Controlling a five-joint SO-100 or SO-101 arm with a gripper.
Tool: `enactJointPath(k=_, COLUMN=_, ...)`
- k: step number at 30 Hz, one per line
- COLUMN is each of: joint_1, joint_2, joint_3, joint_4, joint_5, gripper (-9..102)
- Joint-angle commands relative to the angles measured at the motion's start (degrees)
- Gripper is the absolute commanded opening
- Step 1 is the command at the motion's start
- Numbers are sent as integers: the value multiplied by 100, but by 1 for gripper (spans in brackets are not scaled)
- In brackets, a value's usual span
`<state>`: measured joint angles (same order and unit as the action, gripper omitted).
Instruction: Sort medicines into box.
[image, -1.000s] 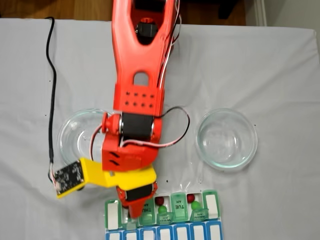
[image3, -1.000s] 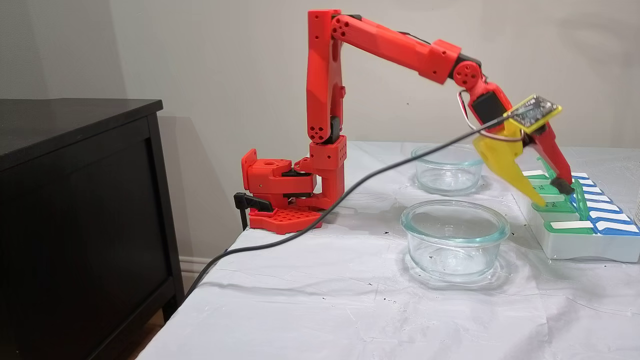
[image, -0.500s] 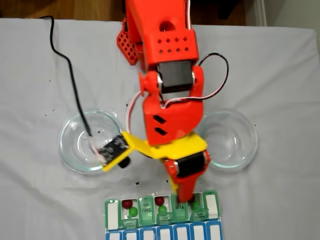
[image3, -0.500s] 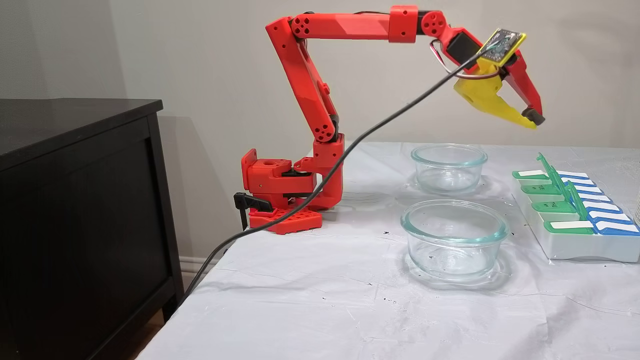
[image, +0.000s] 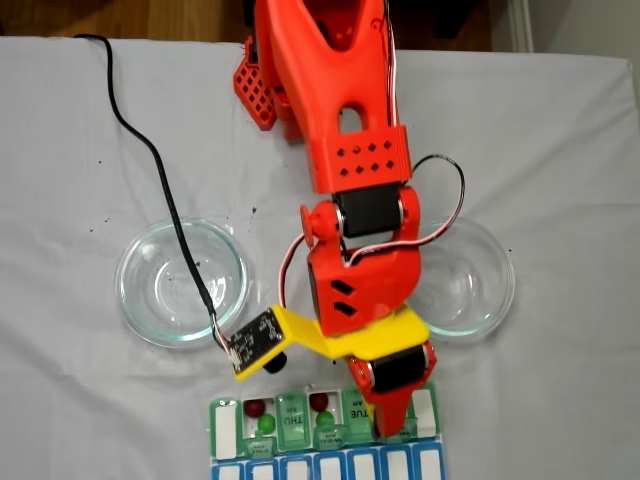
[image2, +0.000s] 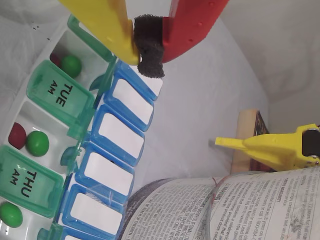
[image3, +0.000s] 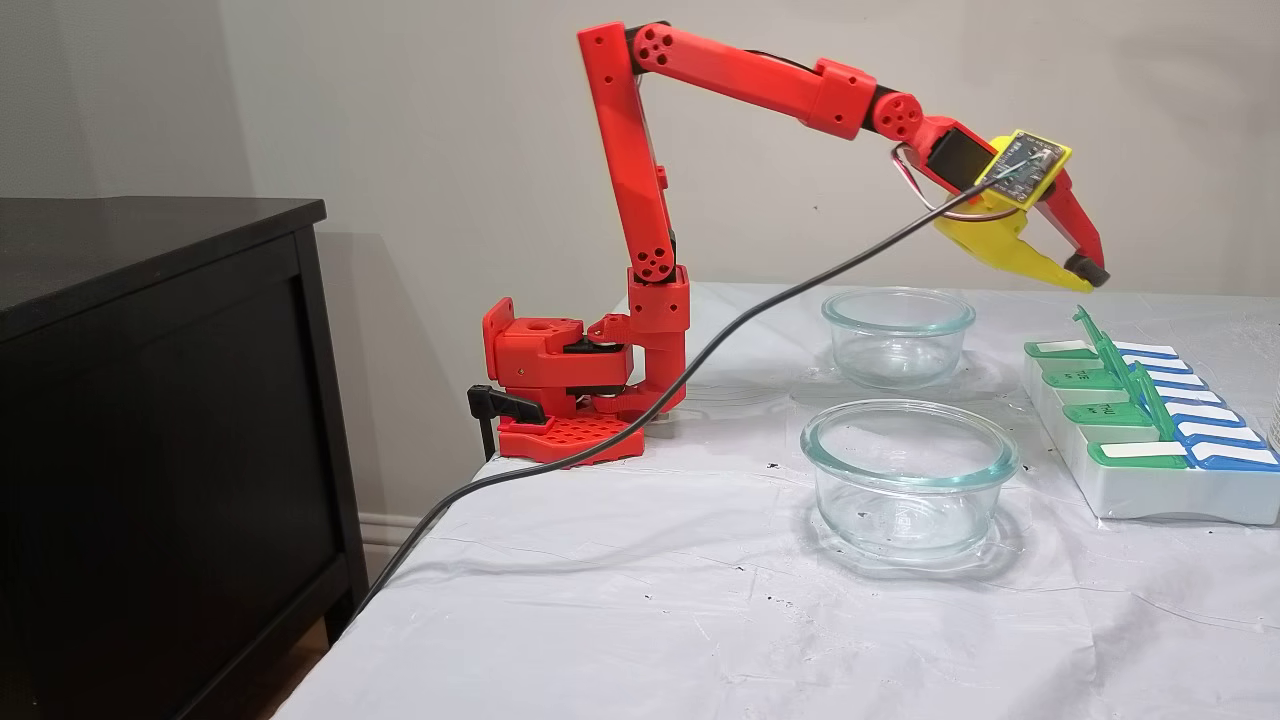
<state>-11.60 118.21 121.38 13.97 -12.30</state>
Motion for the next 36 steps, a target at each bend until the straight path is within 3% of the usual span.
enactJointPath(k=1, joint_1=-211, joint_2=62, joint_3=-703, joint_4=-185, joint_5=0, gripper=0)
enactJointPath(k=27, joint_1=-369, joint_2=-747, joint_3=-1310, joint_4=369, joint_5=264, gripper=0)
enactJointPath(k=36, joint_1=-211, joint_2=-1573, joint_3=-2171, joint_4=1626, joint_5=88, gripper=0)
